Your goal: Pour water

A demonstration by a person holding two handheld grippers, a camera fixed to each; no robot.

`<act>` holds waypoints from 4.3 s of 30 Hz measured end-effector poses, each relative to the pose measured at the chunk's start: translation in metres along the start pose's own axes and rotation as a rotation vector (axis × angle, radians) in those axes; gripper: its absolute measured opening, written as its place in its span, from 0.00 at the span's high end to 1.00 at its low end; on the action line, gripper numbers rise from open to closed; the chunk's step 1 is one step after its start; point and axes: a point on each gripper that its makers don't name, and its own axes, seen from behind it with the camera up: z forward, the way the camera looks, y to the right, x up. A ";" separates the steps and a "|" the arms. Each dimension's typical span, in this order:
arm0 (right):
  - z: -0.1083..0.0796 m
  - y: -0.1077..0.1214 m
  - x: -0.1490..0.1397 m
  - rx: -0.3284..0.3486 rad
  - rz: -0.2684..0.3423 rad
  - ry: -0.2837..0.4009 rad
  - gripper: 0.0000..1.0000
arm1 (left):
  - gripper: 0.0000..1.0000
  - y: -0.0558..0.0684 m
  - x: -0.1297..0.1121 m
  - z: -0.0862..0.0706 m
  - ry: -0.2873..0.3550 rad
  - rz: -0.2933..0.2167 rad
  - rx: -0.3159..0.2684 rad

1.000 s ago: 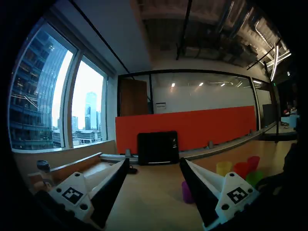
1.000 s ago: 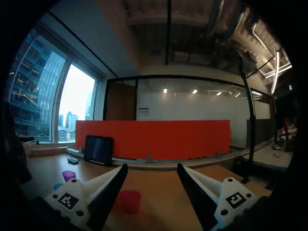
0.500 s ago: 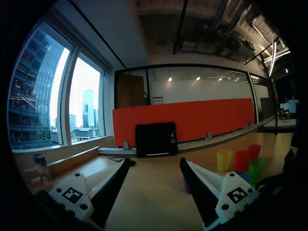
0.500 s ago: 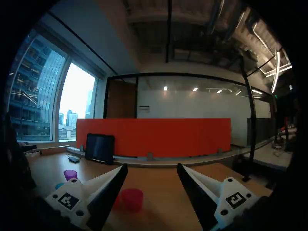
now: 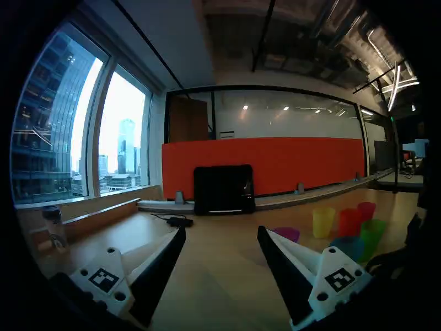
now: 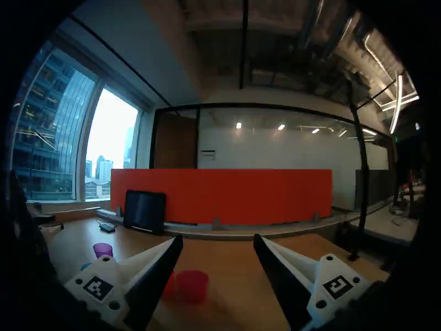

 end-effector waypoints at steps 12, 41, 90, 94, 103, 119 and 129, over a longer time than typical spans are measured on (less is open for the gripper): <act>0.002 -0.003 0.001 0.000 -0.002 0.001 0.01 | 0.03 -0.003 -0.010 0.004 -0.025 -0.038 -0.010; 0.001 -0.003 -0.018 0.015 -0.038 -0.022 0.01 | 0.03 -0.003 -0.017 0.007 -0.055 -0.040 -0.018; 0.017 0.034 -0.098 -0.095 0.056 -0.050 0.01 | 0.03 -0.002 -0.017 0.007 -0.056 -0.040 -0.018; 0.017 0.036 -0.101 -0.102 0.053 -0.058 0.01 | 0.03 -0.002 -0.017 0.007 -0.056 -0.040 -0.018; 0.019 0.037 -0.108 -0.109 0.037 -0.086 0.01 | 0.03 -0.002 -0.017 0.007 -0.056 -0.040 -0.018; 0.018 0.034 -0.109 -0.111 0.011 -0.095 0.01 | 0.03 -0.002 -0.017 0.007 -0.056 -0.040 -0.018; 0.018 0.034 -0.111 -0.112 0.011 -0.097 0.01 | 0.03 -0.003 -0.017 0.007 -0.056 -0.040 -0.018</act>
